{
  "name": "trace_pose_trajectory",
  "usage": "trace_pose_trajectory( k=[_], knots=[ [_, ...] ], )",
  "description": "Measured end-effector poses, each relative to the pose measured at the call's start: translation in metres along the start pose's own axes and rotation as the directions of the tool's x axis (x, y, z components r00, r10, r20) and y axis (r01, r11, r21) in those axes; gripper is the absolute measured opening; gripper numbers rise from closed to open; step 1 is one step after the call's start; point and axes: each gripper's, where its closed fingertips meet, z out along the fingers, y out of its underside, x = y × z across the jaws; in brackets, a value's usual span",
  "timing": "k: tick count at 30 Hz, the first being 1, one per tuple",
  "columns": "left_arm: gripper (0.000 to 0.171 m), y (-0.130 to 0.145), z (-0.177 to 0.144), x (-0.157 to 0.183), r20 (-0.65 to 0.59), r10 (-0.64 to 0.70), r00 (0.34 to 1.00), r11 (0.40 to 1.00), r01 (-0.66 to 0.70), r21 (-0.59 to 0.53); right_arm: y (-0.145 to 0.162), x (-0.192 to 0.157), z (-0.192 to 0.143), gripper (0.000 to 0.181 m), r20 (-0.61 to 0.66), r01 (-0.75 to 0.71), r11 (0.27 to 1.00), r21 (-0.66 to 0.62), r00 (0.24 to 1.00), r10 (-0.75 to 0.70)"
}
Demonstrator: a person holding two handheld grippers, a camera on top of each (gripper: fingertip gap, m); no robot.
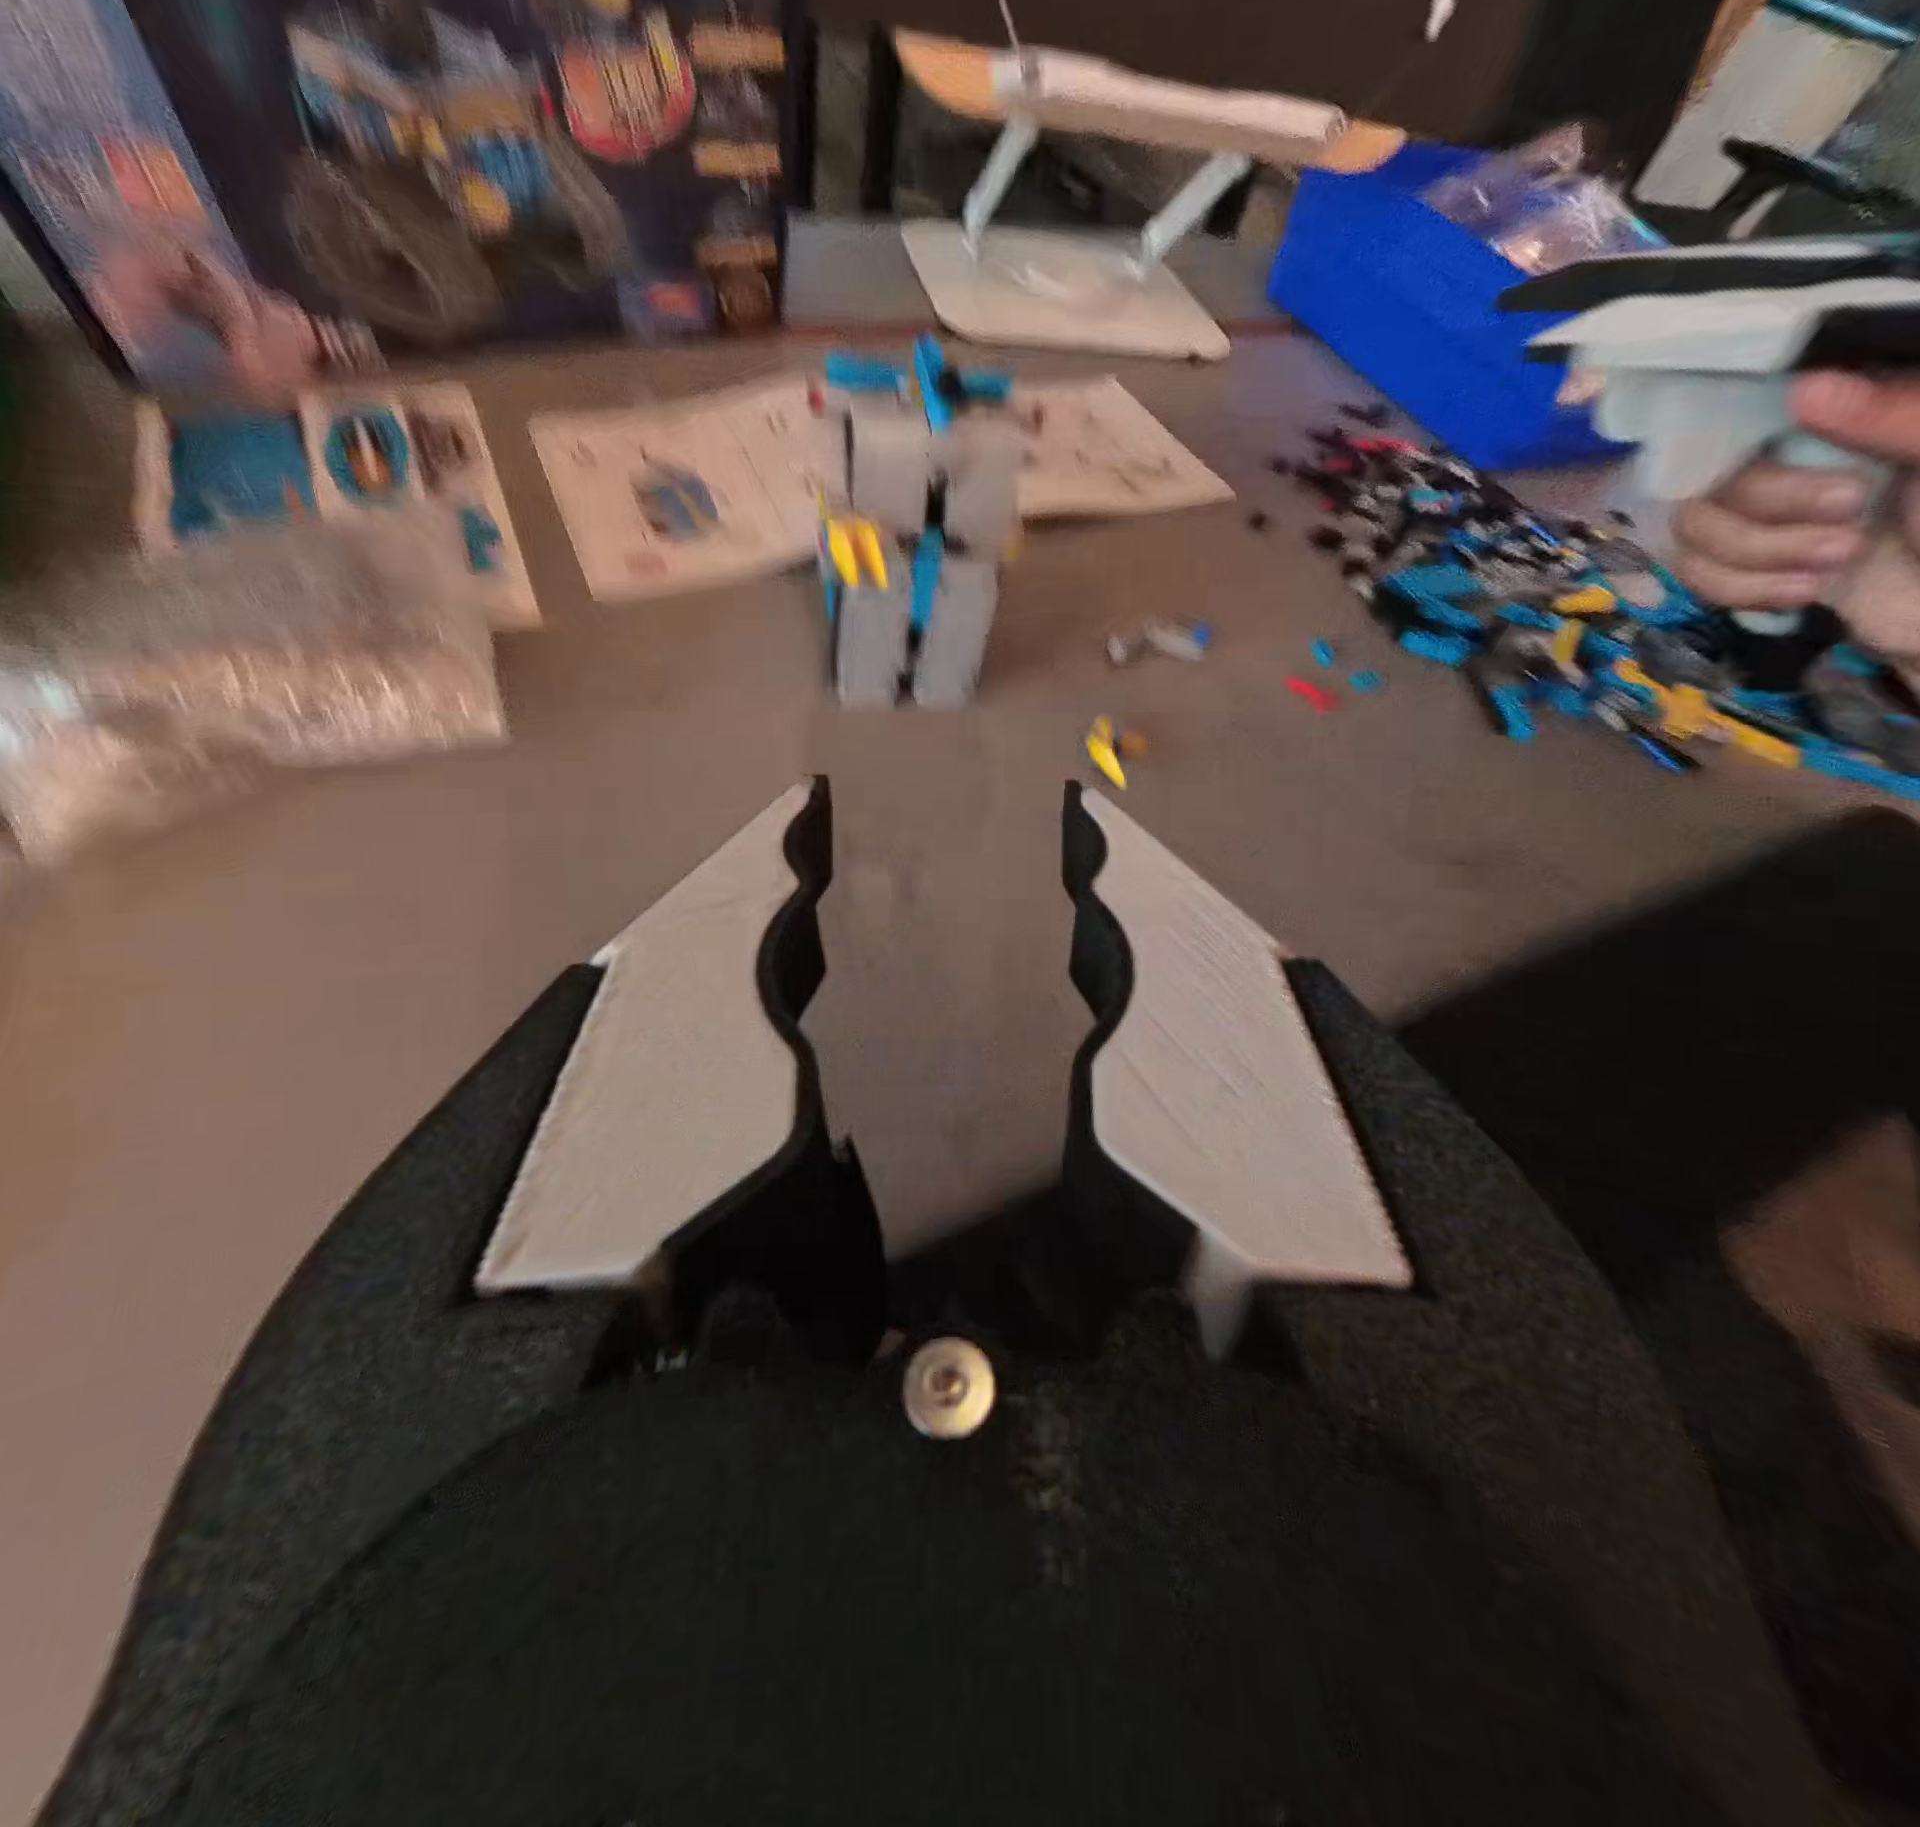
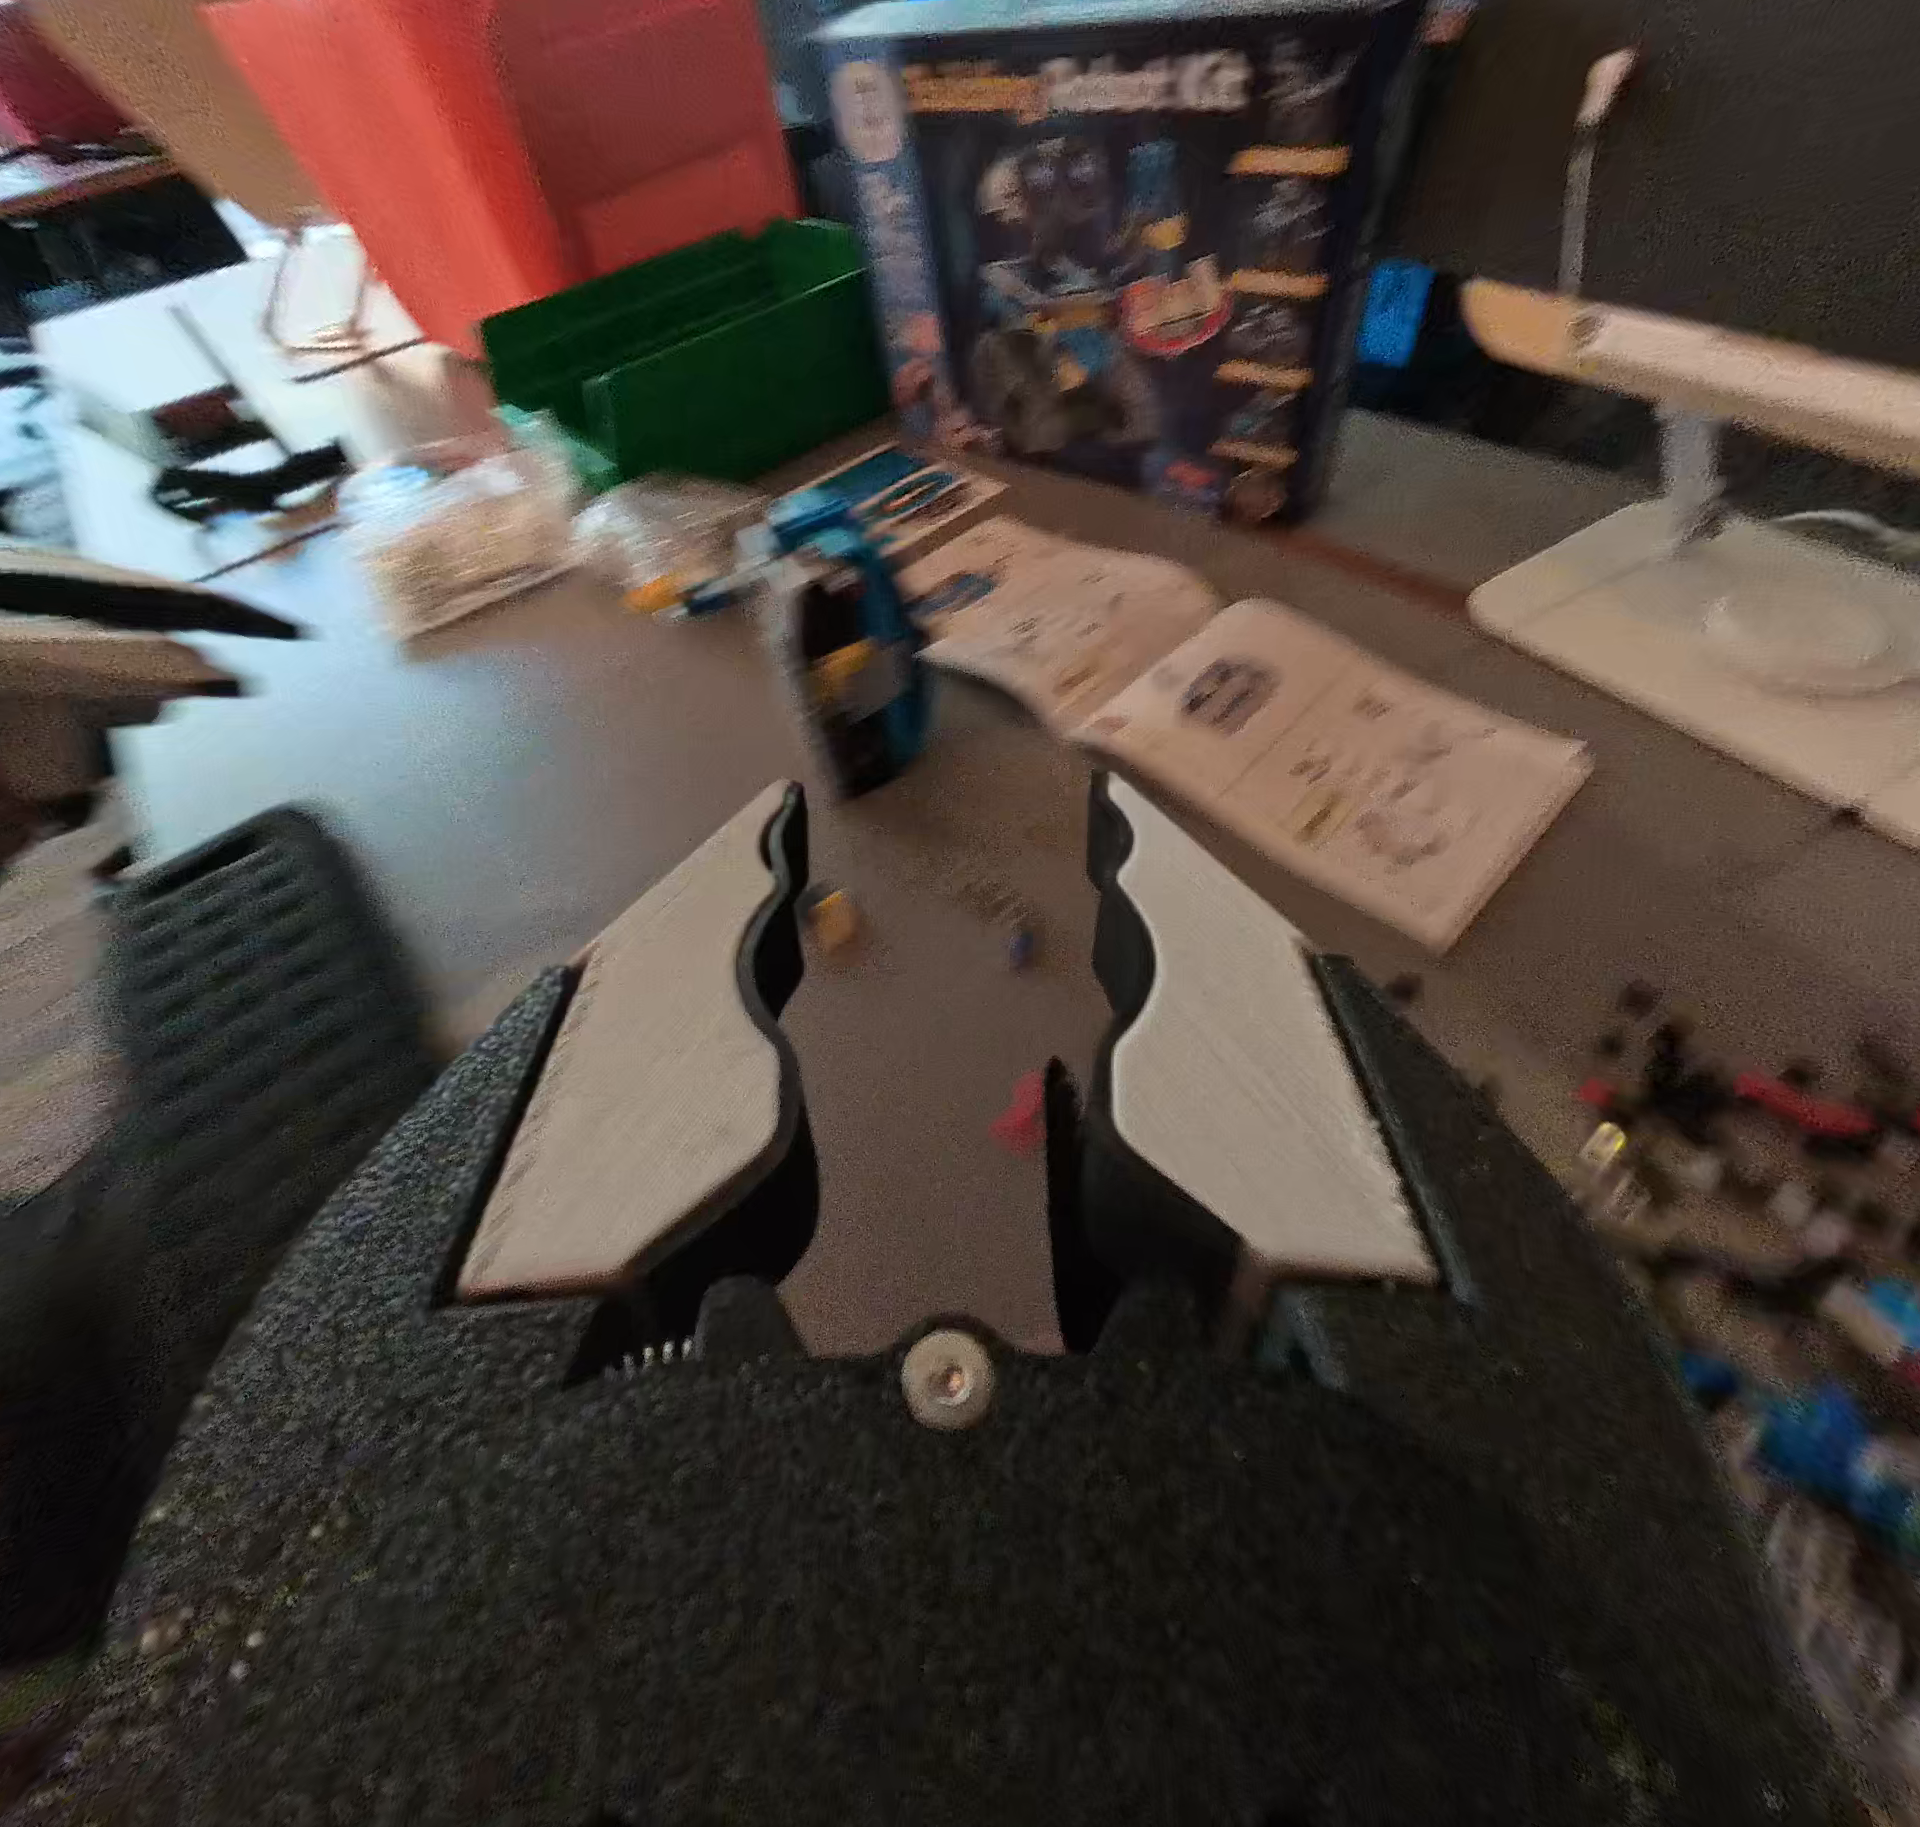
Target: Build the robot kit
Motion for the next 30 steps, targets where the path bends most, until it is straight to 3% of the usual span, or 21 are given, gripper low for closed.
trace_pose_trajectory(
  k=[2,4,7,9,12,17,22,30],
  knots=[
    [0.045,-0.026,0.030,-0.010,0.056,0.084,0.995,0.995,-0.087,0.056,-0.001,0.061,0.053,0.055,-0.083,-0.034,0.999,-0.011,0.996,0.033],
    [0.044,-0.042,0.061,-0.020,0.108,0.146,0.983,0.982,-0.157,0.101,0.018,0.102,0.084,0.054,-0.124,-0.203,0.979,-0.029,0.972,0.198],
    [0.031,-0.052,0.098,-0.025,0.126,0.193,0.973,0.960,-0.214,0.178,0.037,0.109,0.080,0.058,-0.043,-0.374,0.924,0.083,0.925,0.378],
    [0.031,-0.053,0.111,-0.029,0.133,0.148,0.980,0.962,-0.174,0.211,0.030,0.111,0.062,0.064,-0.064,-0.347,0.931,0.111,0.933,0.355],
    [0.041,-0.053,0.111,-0.044,0.163,0.081,0.983,0.946,-0.128,0.298,0.024,0.128,0.038,0.053,-0.251,-0.121,0.983,0.141,0.956,0.154],
    [0.044,-0.058,0.089,-0.064,0.119,-0.033,0.992,0.896,-0.023,0.443,0.029,0.134,0.040,0.052,-0.285,-0.124,0.986,0.108,0.947,0.151],
    [0.048,-0.045,0.090,-0.078,0.108,-0.117,0.987,0.911,0.063,0.407,0.031,0.135,0.041,0.047,-0.345,-0.043,0.996,0.077,0.936,0.067],
    [0.046,-0.046,0.092,-0.093,0.244,-0.011,0.970,0.922,-0.085,0.378,0.039,0.125,0.052,0.048,-0.292,-0.091,0.993,0.080,0.950,0.110]
  ],
)
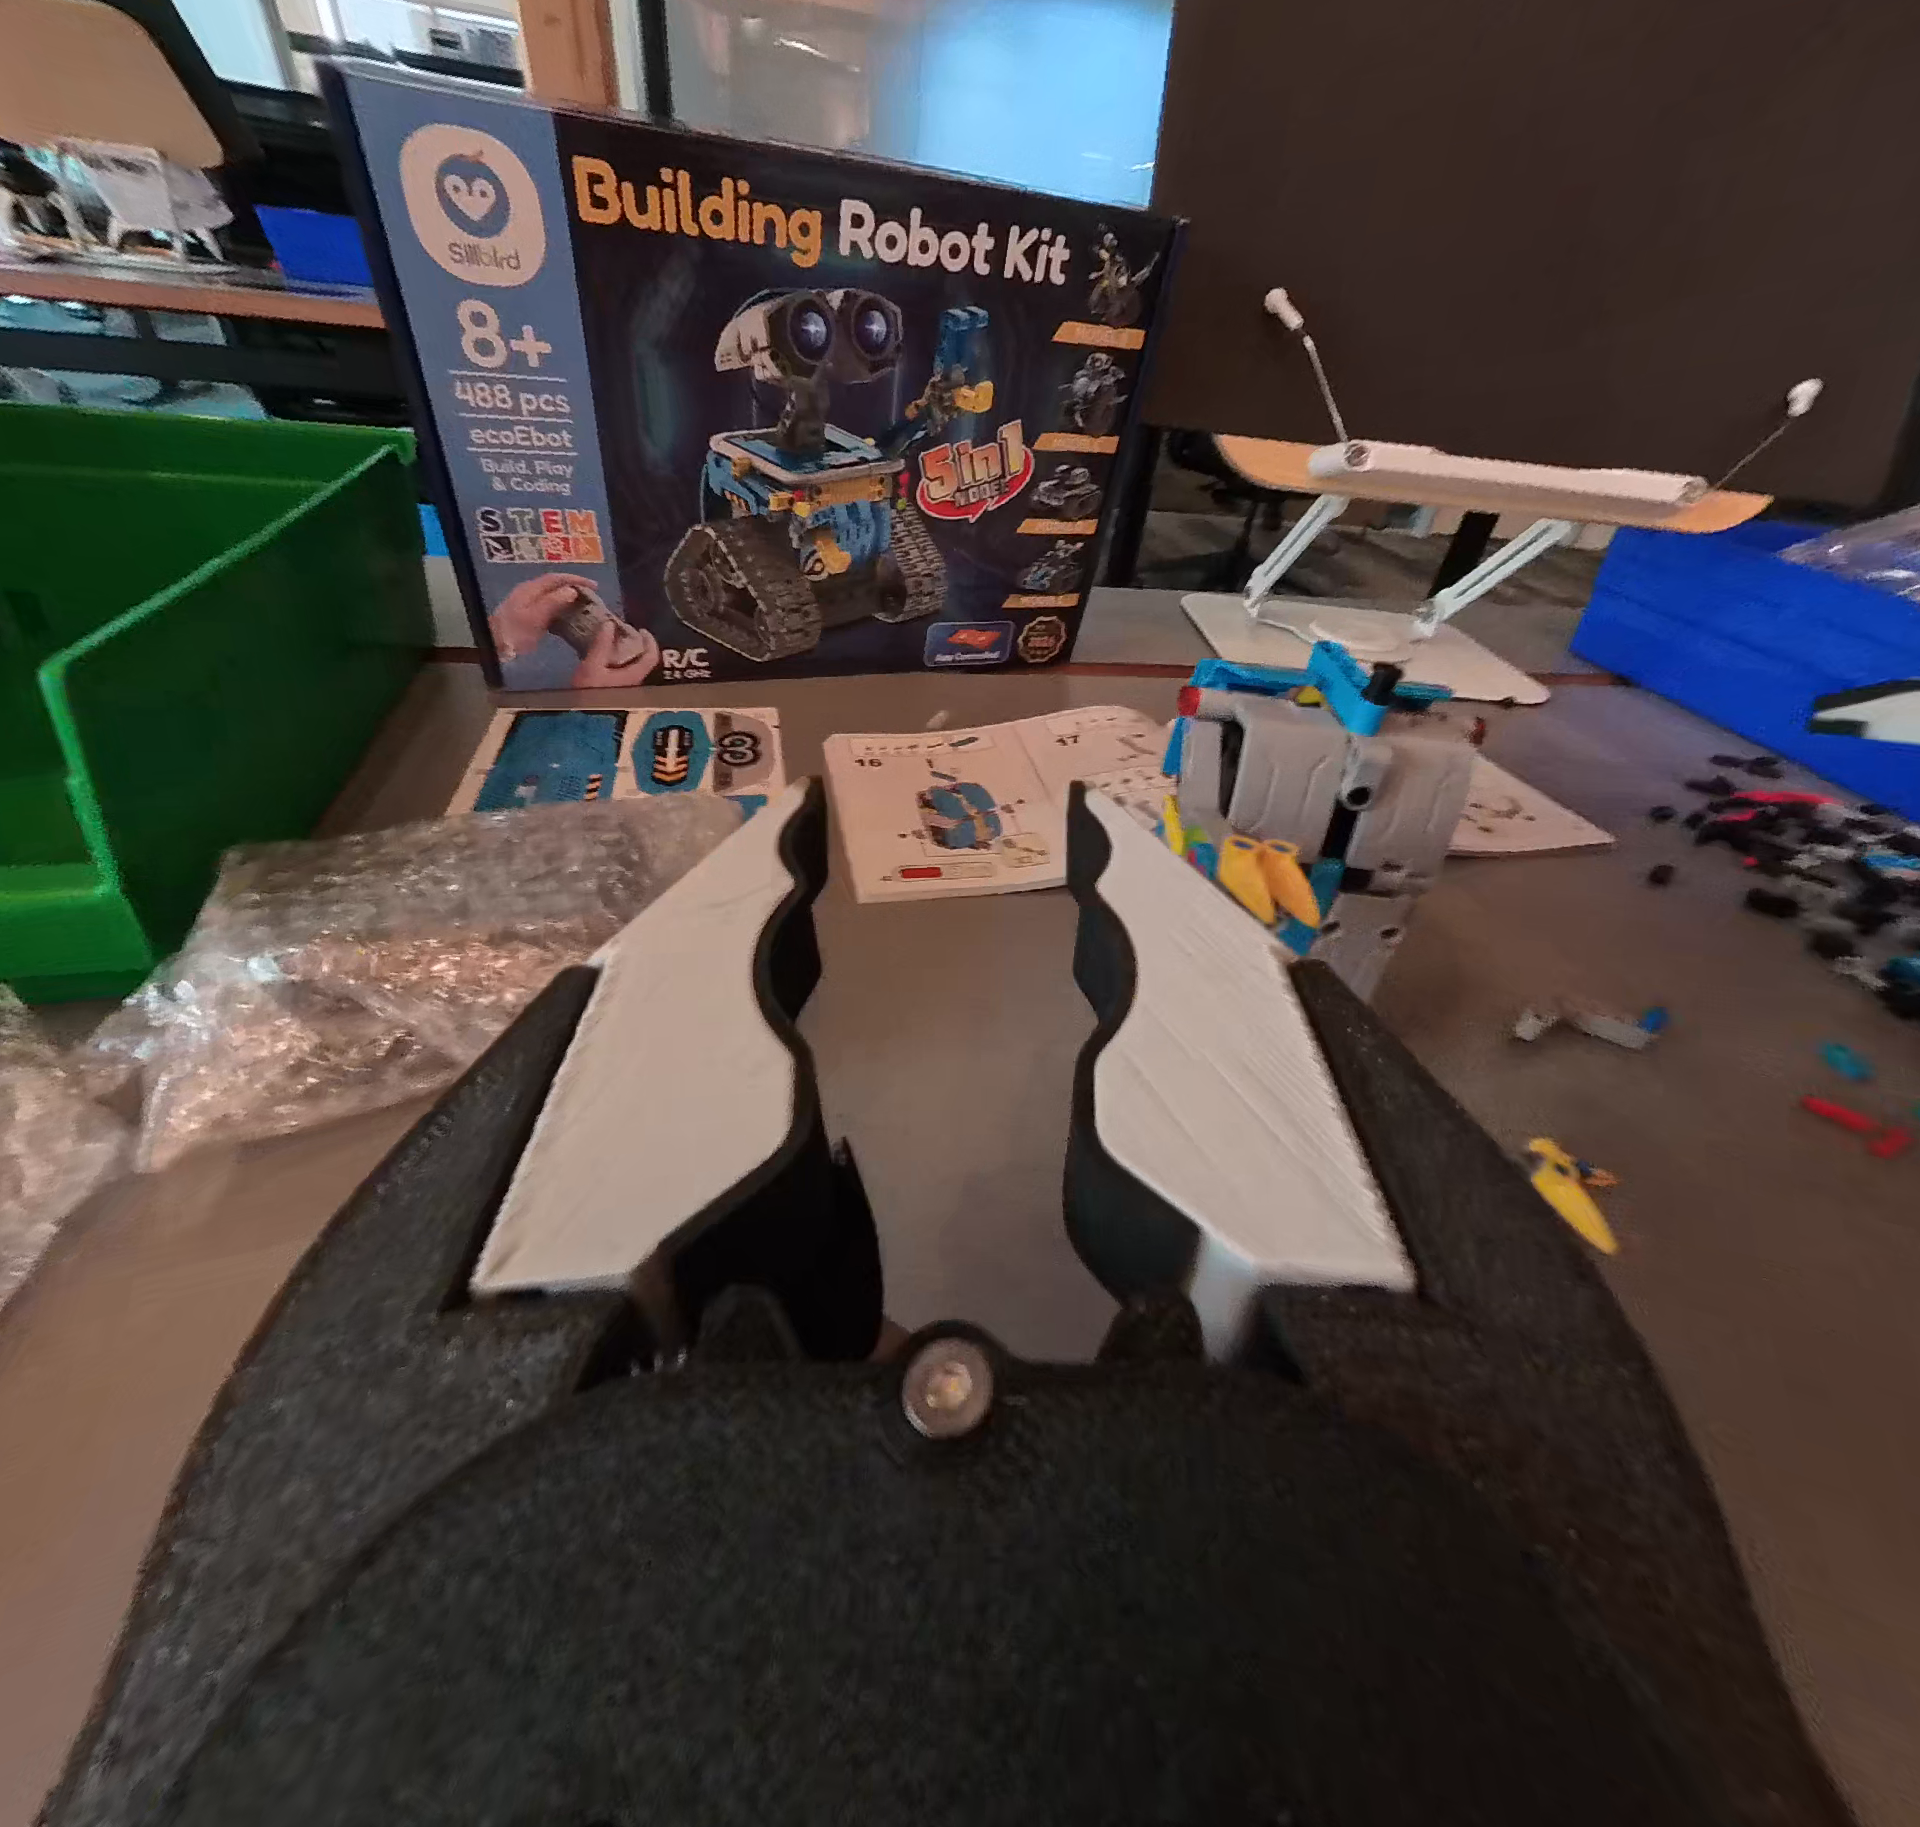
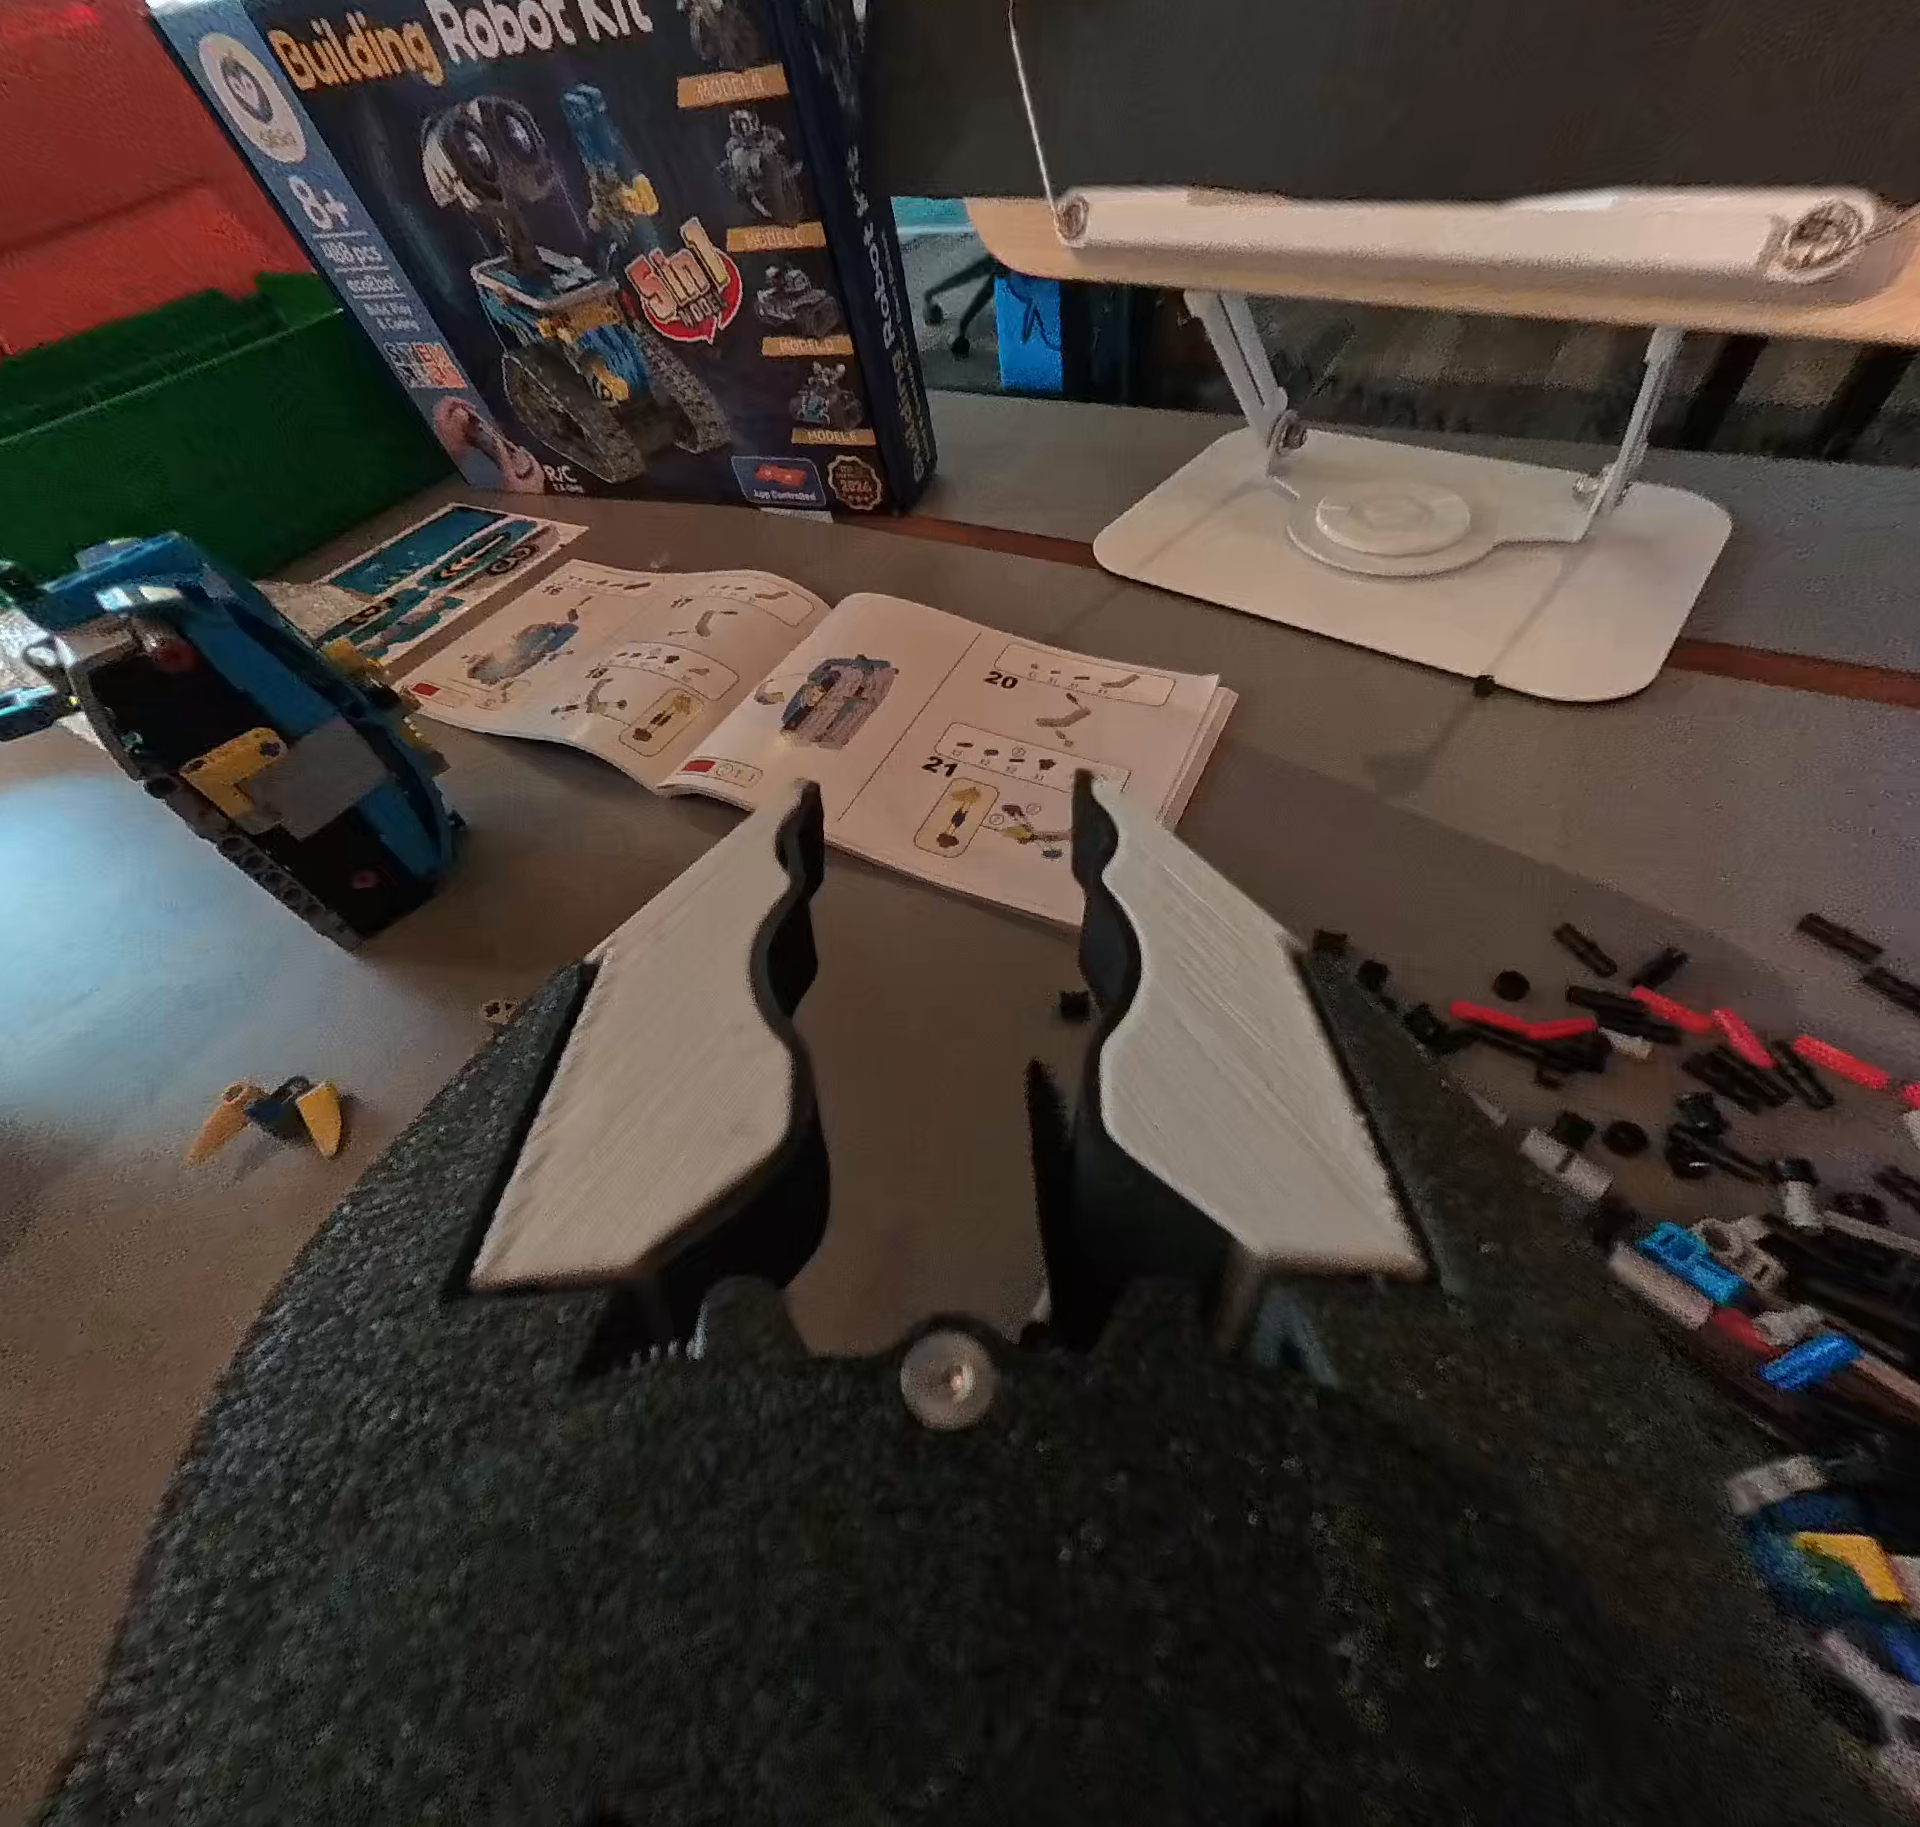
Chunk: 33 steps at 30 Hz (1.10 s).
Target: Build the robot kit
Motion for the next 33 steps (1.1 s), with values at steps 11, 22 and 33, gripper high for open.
trace_pose_trajectory(
  k=[11,22,33],
  knots=[
    [0.042,-0.006,-0.003,-0.013,0.059,0.019,0.998,0.999,-0.021,0.044,0.003,-0.023,0.011,0.045,0.058,0.056,0.998,-0.016,0.997,-0.055],
    [0.039,-0.014,-0.002,0.005,0.059,0.143,0.988,0.986,-0.147,0.079,0.078,-0.102,0.003,0.038,0.325,0.346,0.889,-0.301,0.913,-0.246],
    [0.039,-0.024,-0.012,0.041,-0.023,0.245,0.969,0.958,-0.238,0.157,0.105,-0.099,0.017,0.023,0.309,0.376,0.804,-0.461,0.917,-0.252]
  ],
)
